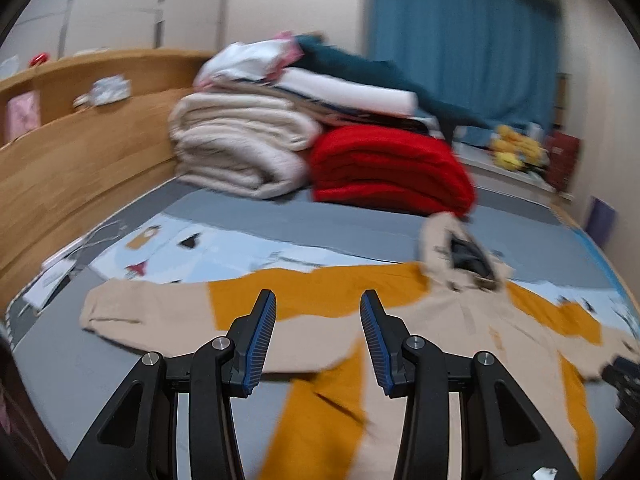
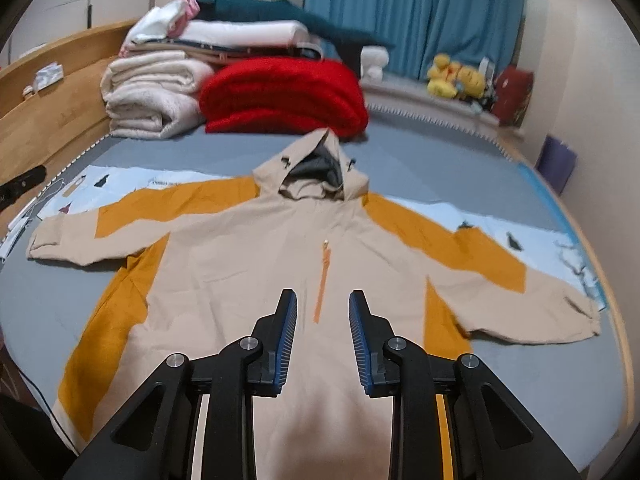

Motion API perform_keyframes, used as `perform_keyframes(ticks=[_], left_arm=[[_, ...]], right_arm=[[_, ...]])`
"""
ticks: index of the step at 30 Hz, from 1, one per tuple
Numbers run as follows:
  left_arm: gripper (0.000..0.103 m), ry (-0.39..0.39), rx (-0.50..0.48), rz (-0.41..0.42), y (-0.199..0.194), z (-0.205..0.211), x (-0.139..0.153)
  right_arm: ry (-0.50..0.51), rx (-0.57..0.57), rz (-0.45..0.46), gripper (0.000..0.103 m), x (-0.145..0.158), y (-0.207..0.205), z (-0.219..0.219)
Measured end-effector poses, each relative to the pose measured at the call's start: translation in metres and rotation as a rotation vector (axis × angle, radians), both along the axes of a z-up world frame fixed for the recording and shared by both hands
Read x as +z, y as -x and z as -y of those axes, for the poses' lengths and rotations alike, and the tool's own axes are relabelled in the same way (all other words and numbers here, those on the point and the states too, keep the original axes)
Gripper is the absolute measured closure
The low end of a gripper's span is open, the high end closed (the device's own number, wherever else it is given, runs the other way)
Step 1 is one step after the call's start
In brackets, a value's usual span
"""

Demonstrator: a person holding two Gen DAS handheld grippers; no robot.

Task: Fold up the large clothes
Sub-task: 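Move the left gripper over the jacket to the sleeve cuff nearest it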

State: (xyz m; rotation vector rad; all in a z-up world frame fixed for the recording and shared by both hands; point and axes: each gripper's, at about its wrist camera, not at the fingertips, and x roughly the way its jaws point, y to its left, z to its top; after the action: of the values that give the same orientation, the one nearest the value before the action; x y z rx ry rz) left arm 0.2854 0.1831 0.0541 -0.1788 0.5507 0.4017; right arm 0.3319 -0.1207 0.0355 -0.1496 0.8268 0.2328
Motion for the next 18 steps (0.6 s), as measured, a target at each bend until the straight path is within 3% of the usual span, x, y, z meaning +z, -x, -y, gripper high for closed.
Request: perform_keyframes(ticks=[6,13,18], left_arm=[[0.062,0.046,0.177,-0.083,-0.011,-0.067,-0.031],[0.062,0.043,0.241,-0.206,-0.022,-0.106,-0.062],[0.062,0.049,0.235,-0.215,-0.029,-0.117,-0.067]], right_arm=[[0.046,-0.006,-0.022,0.075,-0.021,-0.044,-0.020],[0.030,0.009,0.051,0.074,-0.034,-0.064,-0.037],[-0.026,-0.012,-0.062,0.074,-0.055,-0.080,-0.043]])
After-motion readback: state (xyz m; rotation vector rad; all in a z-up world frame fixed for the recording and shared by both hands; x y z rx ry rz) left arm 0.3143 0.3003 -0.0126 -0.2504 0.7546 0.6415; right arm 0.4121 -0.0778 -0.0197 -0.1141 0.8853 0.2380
